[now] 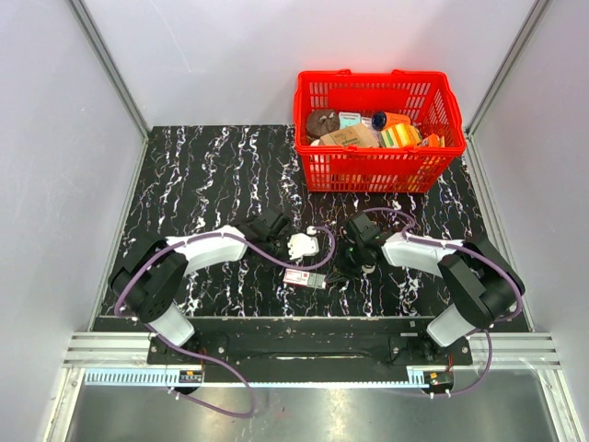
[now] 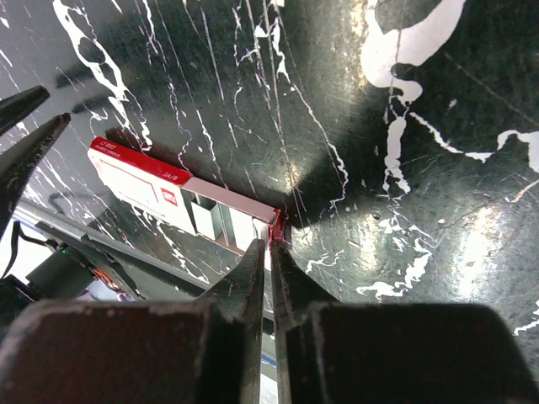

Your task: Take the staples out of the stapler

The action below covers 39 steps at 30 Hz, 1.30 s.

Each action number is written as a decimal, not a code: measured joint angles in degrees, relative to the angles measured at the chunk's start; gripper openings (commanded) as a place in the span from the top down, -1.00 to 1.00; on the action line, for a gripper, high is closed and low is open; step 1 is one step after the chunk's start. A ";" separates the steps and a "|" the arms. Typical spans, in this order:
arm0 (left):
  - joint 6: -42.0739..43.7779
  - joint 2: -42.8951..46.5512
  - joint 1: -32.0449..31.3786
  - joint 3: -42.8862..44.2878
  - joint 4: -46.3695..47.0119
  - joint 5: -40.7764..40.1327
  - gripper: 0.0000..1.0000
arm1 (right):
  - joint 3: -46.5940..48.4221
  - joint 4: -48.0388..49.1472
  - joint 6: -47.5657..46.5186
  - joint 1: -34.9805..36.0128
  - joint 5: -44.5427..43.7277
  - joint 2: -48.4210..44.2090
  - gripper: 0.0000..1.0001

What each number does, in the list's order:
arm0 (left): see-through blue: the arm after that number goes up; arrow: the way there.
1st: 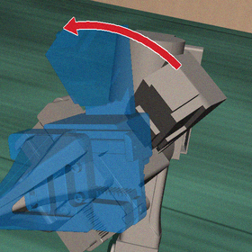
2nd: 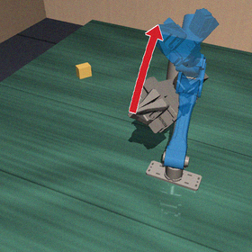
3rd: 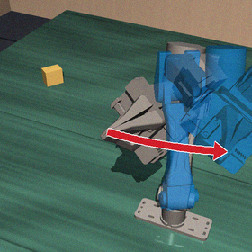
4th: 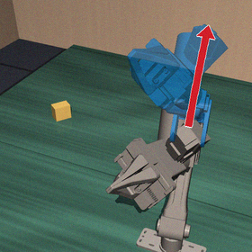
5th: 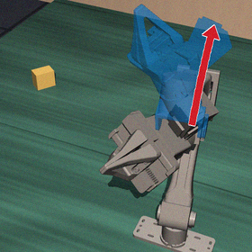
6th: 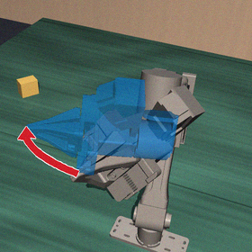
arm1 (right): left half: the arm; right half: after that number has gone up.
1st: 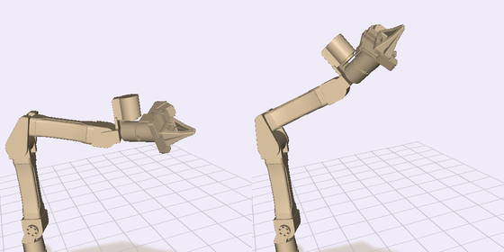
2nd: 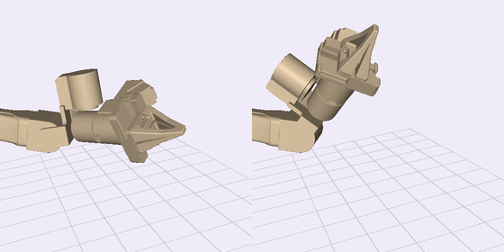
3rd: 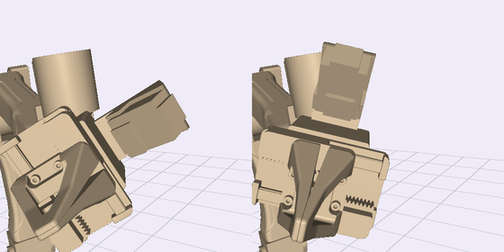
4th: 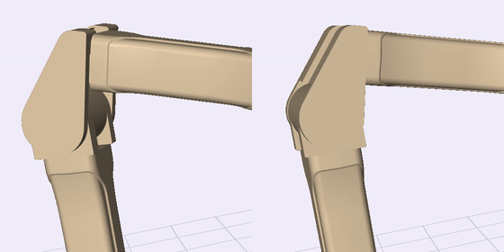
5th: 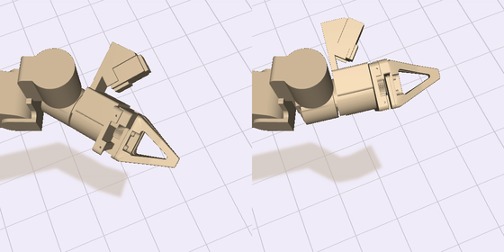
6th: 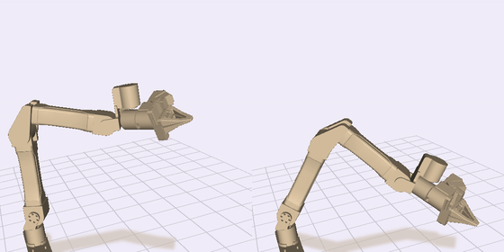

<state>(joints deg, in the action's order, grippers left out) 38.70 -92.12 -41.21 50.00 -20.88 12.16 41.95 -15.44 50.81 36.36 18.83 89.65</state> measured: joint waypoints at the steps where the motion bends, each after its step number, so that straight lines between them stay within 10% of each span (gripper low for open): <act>1: 0.04 0.00 -0.22 0.00 0.02 -0.02 0.55 | 0.00 0.13 0.00 0.00 0.13 0.00 0.76; 39: -1.75 2.75 -2.29 -3.02 -0.26 -0.46 0.46 | -2.99 2.25 -0.39 -0.04 0.39 -1.11 0.60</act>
<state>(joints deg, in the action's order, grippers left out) 36.95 -89.36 -43.51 46.98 -21.15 11.70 38.96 -13.19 50.41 36.32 19.22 88.53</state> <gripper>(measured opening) 0.268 0.207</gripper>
